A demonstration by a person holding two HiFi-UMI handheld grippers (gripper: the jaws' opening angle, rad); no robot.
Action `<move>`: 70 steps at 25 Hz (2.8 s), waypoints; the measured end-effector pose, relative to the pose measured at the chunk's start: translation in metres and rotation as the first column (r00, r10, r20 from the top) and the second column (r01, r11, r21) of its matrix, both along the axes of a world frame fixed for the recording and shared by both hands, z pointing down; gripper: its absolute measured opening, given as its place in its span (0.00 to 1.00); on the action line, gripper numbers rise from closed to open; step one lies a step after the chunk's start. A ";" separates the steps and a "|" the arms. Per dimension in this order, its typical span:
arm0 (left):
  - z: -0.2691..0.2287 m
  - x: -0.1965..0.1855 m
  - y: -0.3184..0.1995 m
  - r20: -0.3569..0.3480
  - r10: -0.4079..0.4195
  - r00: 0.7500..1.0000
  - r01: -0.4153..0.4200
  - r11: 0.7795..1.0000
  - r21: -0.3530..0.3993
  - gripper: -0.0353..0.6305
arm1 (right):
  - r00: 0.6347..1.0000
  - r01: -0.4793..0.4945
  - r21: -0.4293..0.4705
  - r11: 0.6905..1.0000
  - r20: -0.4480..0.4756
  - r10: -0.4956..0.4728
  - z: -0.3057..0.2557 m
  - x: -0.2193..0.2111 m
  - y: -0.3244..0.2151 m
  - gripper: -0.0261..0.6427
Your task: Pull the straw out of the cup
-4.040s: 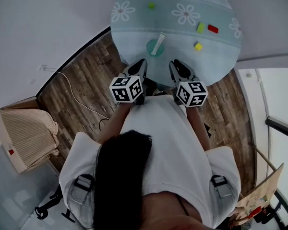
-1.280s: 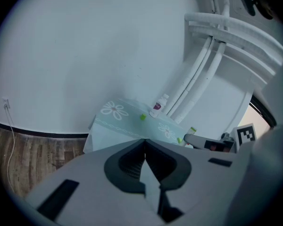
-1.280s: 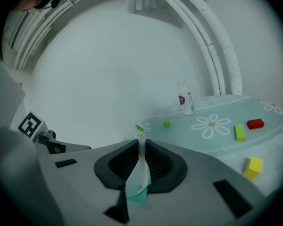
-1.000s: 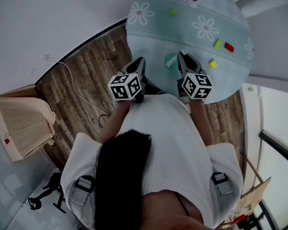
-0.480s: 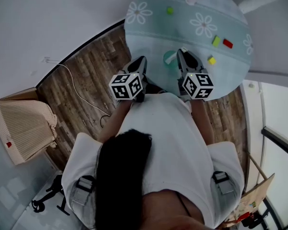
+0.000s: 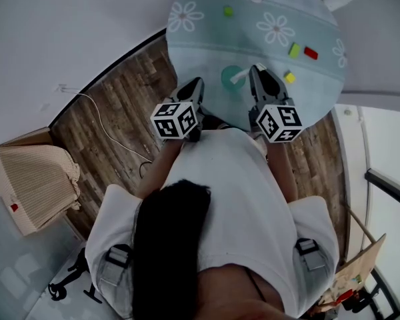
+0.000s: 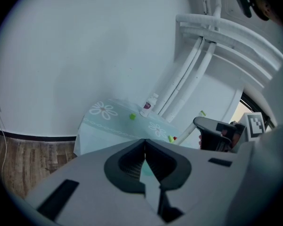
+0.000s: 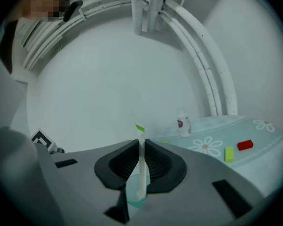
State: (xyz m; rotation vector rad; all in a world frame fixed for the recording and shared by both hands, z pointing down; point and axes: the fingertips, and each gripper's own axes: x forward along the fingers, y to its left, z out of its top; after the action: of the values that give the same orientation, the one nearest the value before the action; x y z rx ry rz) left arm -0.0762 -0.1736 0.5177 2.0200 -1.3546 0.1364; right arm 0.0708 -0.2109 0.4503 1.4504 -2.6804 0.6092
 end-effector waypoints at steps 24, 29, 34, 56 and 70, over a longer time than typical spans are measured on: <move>0.001 0.034 0.018 -0.030 0.069 0.997 -0.069 0.998 -0.001 0.07 | 0.993 -0.120 -0.024 0.993 -0.022 0.119 -0.022 0.054 0.039 0.12; 0.003 0.038 0.021 -0.044 0.067 0.997 -0.067 0.998 -0.002 0.07 | 0.995 -0.099 -0.096 0.990 -0.031 0.096 -0.004 0.054 0.046 0.12; 0.005 0.045 0.022 -0.053 0.079 0.995 -0.080 0.997 -0.011 0.07 | 0.997 -0.073 -0.234 0.969 -0.022 0.070 0.030 0.052 0.053 0.12; 0.016 0.033 0.014 -0.053 0.068 0.996 -0.071 0.996 -0.058 0.07 | 0.992 -0.084 -0.395 0.915 -0.123 0.038 0.099 0.059 0.048 0.12; 0.015 0.017 0.003 -0.012 0.041 0.999 -0.041 0.997 -0.058 0.07 | 0.995 -0.086 -0.424 0.901 -0.087 0.054 0.124 0.059 0.020 0.12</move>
State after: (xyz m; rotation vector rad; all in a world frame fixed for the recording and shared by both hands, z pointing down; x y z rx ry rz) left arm -0.0597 -0.1705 0.5327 1.9978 -1.2884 0.1813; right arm 0.1300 -0.1907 0.5741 1.4108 -2.2492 1.0479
